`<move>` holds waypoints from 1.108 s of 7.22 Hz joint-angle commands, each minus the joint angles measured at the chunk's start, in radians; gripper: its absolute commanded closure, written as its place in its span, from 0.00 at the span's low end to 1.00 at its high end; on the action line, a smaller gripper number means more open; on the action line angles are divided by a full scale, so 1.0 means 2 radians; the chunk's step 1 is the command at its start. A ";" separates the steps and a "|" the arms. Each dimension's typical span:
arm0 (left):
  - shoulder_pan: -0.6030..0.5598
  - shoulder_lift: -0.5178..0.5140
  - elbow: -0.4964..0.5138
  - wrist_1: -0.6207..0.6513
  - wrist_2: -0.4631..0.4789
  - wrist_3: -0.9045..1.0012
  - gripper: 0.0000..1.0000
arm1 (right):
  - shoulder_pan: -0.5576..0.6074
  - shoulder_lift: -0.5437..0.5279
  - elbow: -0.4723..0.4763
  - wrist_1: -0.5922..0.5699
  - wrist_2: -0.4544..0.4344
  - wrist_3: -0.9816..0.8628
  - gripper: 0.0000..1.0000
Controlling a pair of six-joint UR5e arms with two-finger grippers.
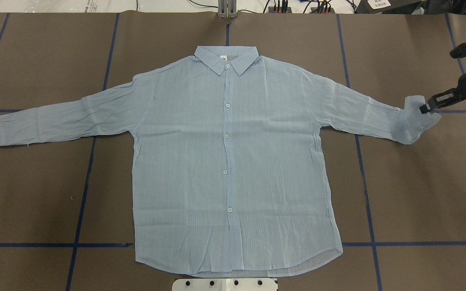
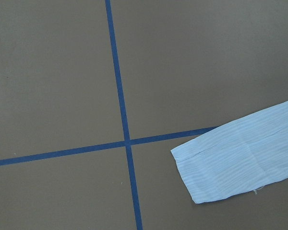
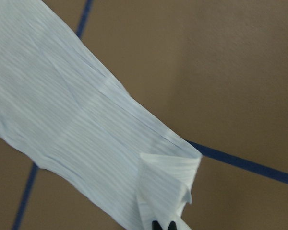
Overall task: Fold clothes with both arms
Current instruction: 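Carry the cuff with the right gripper across the shirt body toward the collar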
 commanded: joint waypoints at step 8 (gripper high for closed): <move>0.000 0.000 0.018 -0.013 0.005 0.001 0.02 | -0.168 0.349 -0.076 -0.022 -0.110 0.278 1.00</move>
